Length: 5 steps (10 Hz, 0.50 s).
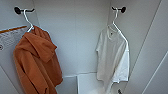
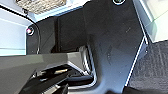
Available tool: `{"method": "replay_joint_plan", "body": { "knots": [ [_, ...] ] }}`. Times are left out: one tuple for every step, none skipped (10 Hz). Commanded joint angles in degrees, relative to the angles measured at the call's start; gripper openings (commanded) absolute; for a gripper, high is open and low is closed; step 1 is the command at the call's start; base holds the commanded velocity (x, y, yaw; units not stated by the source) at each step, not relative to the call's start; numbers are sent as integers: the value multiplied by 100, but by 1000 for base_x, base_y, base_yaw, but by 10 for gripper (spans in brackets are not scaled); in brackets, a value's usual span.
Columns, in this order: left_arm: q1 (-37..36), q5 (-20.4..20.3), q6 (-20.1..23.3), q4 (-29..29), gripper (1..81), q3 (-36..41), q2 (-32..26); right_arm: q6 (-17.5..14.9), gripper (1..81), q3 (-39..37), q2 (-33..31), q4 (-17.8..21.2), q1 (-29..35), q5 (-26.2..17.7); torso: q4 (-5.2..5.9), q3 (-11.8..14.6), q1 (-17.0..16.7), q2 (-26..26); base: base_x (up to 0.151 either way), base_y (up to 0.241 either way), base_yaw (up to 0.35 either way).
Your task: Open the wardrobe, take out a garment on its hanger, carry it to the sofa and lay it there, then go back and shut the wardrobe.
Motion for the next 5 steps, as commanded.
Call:
{"method": "replay_joint_plan", "body": {
  "knots": [
    [-1066,263,-325,7,811,675,-434,-17,811,7,16,15,203,-329,0,-2,0,0,0,0,0],
    [-1338,491,-448,-1,811,772,-443,-25,811,-1,16,15,211,-329,0,-2,0,2,0,0,0],
    [-1601,693,-553,-10,811,745,-372,-25,811,-10,16,15,220,-329,0,-2,0,2,0,0,0],
    [-1866,806,-762,25,811,745,-277,-25,811,-10,16,15,220,-329,0,-2,-2,2,0,0,0],
    [-2190,1007,-904,33,811,737,-163,-25,811,-10,16,15,220,-329,0,-2,-7,0,0,0,0]
  ]
}}
